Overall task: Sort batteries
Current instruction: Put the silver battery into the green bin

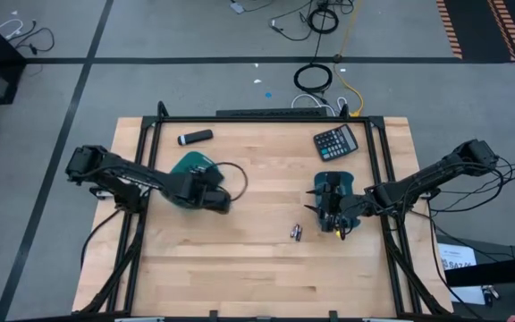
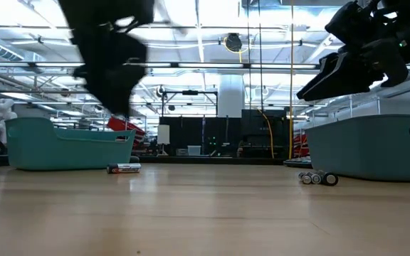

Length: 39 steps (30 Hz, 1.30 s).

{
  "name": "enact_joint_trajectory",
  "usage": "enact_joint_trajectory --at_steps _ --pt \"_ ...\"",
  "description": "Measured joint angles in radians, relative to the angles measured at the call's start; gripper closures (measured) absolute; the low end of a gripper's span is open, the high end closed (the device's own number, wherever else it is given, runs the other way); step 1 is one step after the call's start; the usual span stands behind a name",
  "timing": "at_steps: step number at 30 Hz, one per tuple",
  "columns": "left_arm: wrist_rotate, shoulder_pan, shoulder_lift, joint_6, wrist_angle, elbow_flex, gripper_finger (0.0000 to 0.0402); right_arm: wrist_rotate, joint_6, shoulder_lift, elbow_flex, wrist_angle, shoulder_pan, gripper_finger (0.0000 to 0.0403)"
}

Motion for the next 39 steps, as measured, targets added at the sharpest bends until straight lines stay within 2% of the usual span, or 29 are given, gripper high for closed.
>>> enact_joint_trajectory --at_steps 3,5,9,15,23,28,31,36,39 --pt "0.048 -0.016 0.003 0.121 0.244 0.001 0.0158 0.000 0.002 0.000 0.000 -0.008 0.000 0.0216" --pt "0.102 -0.017 0.009 0.136 0.312 0.002 0.0173 0.001 0.017 0.000 0.000 -0.018 0.000 0.0216" --pt "0.177 -0.012 0.033 0.129 0.301 0.002 0.0188 0.020 0.037 0.000 0.000 -0.029 0.000 0.0216" --pt "0.287 -0.009 0.117 0.147 0.274 0.000 0.0189 0.094 0.046 0.001 0.000 -0.001 0.000 0.0216" --pt "0.300 -0.007 0.228 0.199 0.214 0.000 0.0189 0.127 0.045 0.001 0.001 0.057 0.000 0.0216" --pt "0.322 -0.008 0.291 0.278 0.233 0.006 0.0192 0.128 0.035 0.001 0.001 0.071 0.000 0.0216" --pt "0.332 -0.018 0.319 0.385 0.239 0.008 0.0227 0.129 0.026 0.001 0.001 0.084 0.000 0.0216" --pt "0.307 -0.037 0.332 0.446 0.246 0.010 0.0359 0.129 0.018 0.001 0.001 0.095 0.000 0.0216" --pt "0.280 -0.046 0.332 0.445 0.226 0.023 0.0360 0.129 0.017 0.001 0.001 0.095 0.000 0.0216"
